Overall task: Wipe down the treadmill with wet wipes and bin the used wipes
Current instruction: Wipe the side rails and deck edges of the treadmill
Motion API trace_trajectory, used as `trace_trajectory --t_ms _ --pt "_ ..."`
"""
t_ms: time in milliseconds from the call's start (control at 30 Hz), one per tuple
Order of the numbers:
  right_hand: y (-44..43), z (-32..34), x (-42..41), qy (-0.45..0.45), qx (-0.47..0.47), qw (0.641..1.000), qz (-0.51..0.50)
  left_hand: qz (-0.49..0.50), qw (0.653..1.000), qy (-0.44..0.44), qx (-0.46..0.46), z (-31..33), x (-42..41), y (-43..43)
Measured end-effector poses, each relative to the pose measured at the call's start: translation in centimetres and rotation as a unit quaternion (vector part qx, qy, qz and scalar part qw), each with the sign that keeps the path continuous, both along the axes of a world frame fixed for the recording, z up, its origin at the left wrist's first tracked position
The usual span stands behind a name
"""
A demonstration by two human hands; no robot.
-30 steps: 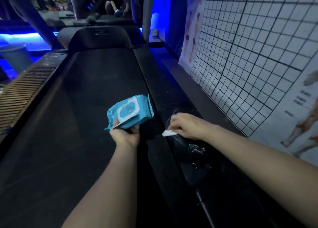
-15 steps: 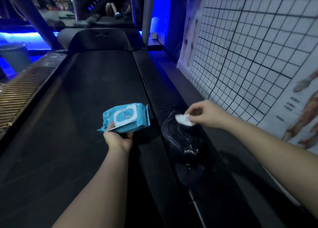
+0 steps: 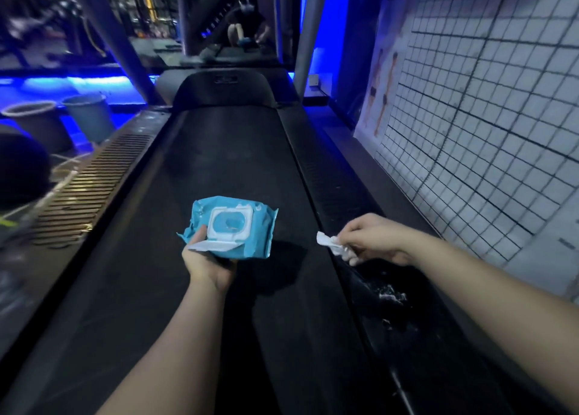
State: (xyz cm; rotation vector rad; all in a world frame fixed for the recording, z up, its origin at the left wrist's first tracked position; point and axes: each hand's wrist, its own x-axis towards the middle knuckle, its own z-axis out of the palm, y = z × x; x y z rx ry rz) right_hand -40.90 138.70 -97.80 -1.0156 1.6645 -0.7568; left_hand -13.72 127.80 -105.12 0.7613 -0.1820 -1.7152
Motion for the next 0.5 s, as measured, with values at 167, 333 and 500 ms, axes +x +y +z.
trace_trajectory --t_ms 167,333,500 --pt "-4.4 -0.3 7.0 -0.018 0.013 0.999 0.029 0.041 0.999 0.003 -0.022 2.4 8.0 -1.2" --pt "-10.6 0.1 17.7 0.055 0.081 0.984 0.149 0.099 0.994 -0.018 -0.049 5.8 15.1 -2.7" --pt "-20.4 3.9 31.8 0.048 -0.008 0.992 0.117 0.194 0.978 0.028 -0.066 7.9 24.2 -6.5"
